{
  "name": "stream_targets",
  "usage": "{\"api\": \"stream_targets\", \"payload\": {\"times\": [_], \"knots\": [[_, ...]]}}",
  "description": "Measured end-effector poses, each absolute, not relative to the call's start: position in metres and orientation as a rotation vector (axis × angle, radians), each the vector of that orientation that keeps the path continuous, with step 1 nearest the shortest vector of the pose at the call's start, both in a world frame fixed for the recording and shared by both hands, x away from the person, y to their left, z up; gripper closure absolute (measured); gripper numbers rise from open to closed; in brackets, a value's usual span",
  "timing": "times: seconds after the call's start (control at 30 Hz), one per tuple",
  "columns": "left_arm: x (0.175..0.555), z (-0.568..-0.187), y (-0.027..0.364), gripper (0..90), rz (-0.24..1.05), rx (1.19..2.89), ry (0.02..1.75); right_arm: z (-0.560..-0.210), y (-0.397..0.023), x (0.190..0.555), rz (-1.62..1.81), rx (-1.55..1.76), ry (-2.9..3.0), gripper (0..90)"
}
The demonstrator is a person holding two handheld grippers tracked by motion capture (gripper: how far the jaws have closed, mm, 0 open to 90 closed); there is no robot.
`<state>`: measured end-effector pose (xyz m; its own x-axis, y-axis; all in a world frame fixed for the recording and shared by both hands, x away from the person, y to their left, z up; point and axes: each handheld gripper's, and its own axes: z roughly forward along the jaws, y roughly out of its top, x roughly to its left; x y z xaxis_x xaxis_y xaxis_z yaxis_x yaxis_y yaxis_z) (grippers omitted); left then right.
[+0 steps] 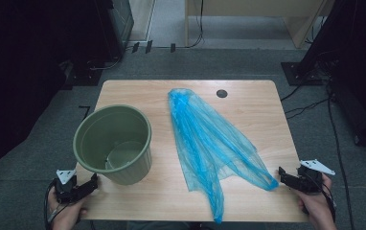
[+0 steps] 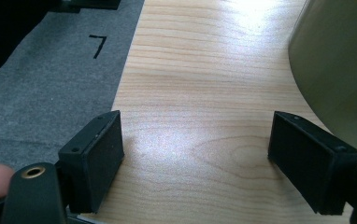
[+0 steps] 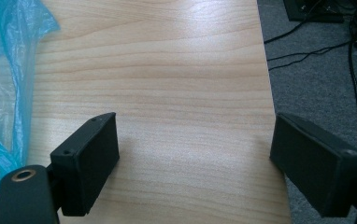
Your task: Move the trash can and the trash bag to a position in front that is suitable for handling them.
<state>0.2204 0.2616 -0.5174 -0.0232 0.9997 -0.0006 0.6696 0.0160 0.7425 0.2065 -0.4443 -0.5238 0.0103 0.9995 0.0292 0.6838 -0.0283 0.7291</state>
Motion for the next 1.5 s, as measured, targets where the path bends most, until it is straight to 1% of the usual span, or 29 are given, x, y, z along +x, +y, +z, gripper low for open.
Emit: {"api": "stream_targets", "payload": {"times": [0.2,0.23,0.27,0.37,0.43,0.47,0.5,0.53,0.57,0.67,0.8,0.97,1.17,1.23,1.27,1.3,1.33,1.4,1.5], "knots": [[0.22,-0.517,0.262,17.9,0.789,1.69,1.768,-0.523,-0.445,0.207,0.76,1.786,1.702,15.4],[0.22,-0.517,0.262,20.7,0.795,1.686,1.775,-0.522,-0.446,0.207,0.761,1.801,1.69,15.4],[0.22,-0.517,0.263,25.5,0.812,1.671,1.784,-0.522,-0.447,0.207,0.766,1.803,1.683,15.5],[0.221,-0.513,0.265,27.2,0.811,1.606,1.788,-0.521,-0.447,0.206,0.772,1.814,1.665,16.0],[0.222,-0.51,0.265,33.4,0.822,1.564,1.79,-0.52,-0.446,0.206,0.771,1.813,1.652,16.3],[0.222,-0.508,0.265,34.6,0.825,1.554,1.787,-0.52,-0.445,0.207,0.768,1.804,1.652,16.4],[0.223,-0.505,0.265,37.8,0.824,1.534,1.784,-0.519,-0.442,0.207,0.764,1.795,1.651,16.5],[0.223,-0.504,0.265,37.8,0.825,1.52,1.778,-0.519,-0.442,0.207,0.764,1.795,1.651,16.5],[0.223,-0.502,0.264,40.4,0.833,1.504,1.773,-0.518,-0.44,0.207,0.764,1.779,1.652,16.5],[0.224,-0.499,0.261,43.3,0.849,1.489,1.755,-0.514,-0.435,0.205,0.763,1.767,1.631,16.4],[0.227,-0.496,0.256,44.0,0.864,1.476,1.735,-0.508,-0.43,0.205,0.797,1.777,1.597,16.4],[0.231,-0.493,0.249,44.6,0.866,1.481,1.712,-0.496,-0.413,0.205,0.862,1.728,1.588,16.3],[0.231,-0.491,0.241,44.8,0.864,1.5,1.672,-0.487,-0.386,0.203,0.953,1.688,1.606,16.2],[0.232,-0.491,0.239,44.8,0.865,1.509,1.66,-0.484,-0.366,0.202,1.005,1.651,1.643,16.1],[0.232,-0.491,0.237,44.8,0.865,1.508,1.657,-0.484,-0.366,0.202,1.005,1.651,1.643,16.0],[0.232,-0.491,0.237,45.9,0.866,1.509,1.657,-0.484,-0.351,0.204,1.029,1.617,1.677,15.3],[0.233,-0.491,0.236,45.9,0.865,1.508,1.658,-0.484,-0.351,0.204,1.029,1.617,1.677,15.3],[0.233,-0.491,0.236,46.4,0.864,1.506,1.658,-0.487,-0.335,0.207,1.037,1.59,1.709,13.5],[0.233,-0.491,0.236,46.6,0.86,1.504,1.661,-0.493,-0.316,0.212,1.039,1.569,1.759,7.3]]}}
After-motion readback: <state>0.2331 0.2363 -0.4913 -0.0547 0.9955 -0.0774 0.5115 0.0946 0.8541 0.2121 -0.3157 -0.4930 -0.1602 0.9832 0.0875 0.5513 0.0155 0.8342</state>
